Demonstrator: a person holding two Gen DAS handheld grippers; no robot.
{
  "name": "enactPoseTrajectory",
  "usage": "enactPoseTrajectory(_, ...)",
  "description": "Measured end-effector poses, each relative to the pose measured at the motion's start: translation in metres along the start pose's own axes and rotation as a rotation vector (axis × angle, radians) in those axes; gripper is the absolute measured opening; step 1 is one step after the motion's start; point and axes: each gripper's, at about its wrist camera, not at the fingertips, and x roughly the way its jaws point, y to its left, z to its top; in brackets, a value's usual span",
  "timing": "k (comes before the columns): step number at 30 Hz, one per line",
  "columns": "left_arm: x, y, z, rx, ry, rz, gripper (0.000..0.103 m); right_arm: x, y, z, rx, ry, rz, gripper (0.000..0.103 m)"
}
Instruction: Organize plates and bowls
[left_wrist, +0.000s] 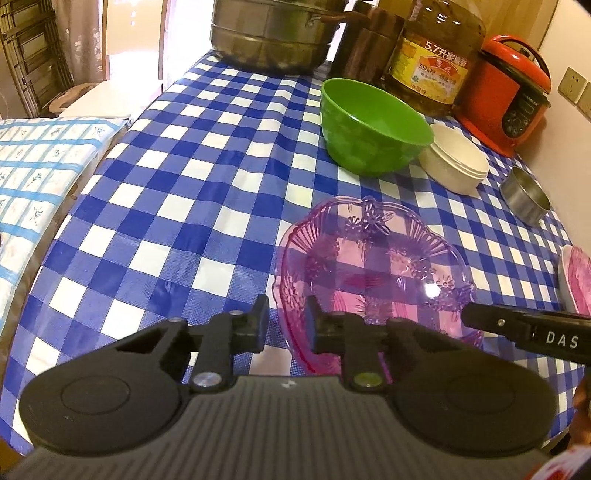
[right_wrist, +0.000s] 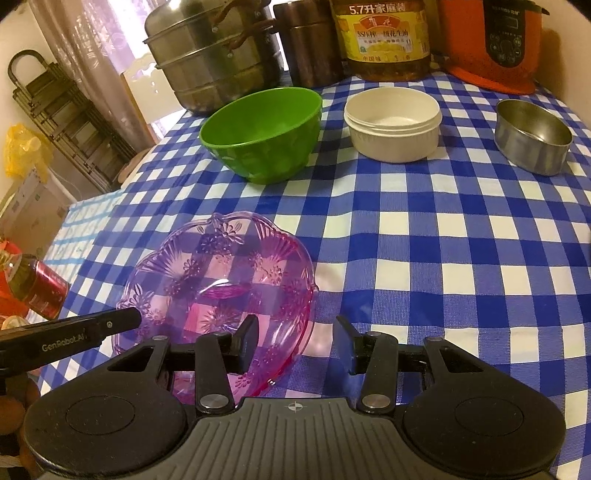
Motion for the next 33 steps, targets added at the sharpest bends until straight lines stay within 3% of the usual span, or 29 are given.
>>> enactPoseTrajectory(4,0.001,-0.001,0.000,0.004,0.001,0.006,0.011,0.002,0.001,0.000,-0.001,0.006,0.005,0.030)
enactPoseTrajectory(11,0.000,0.000,0.000,0.007,0.003,0.009,0.009,0.002,0.001,-0.001,0.004,0.006,0.001,0.022)
enactPoseTrajectory(15,0.000,-0.002,0.000,0.014,0.004,0.021,0.008,0.001,-0.001,0.000,0.005,0.007,-0.011,0.010)
enactPoseTrajectory(33,-0.012,-0.018,0.008,0.045,-0.011,0.016,0.008,-0.017,-0.010,0.002,0.018,-0.024,0.005,0.010)
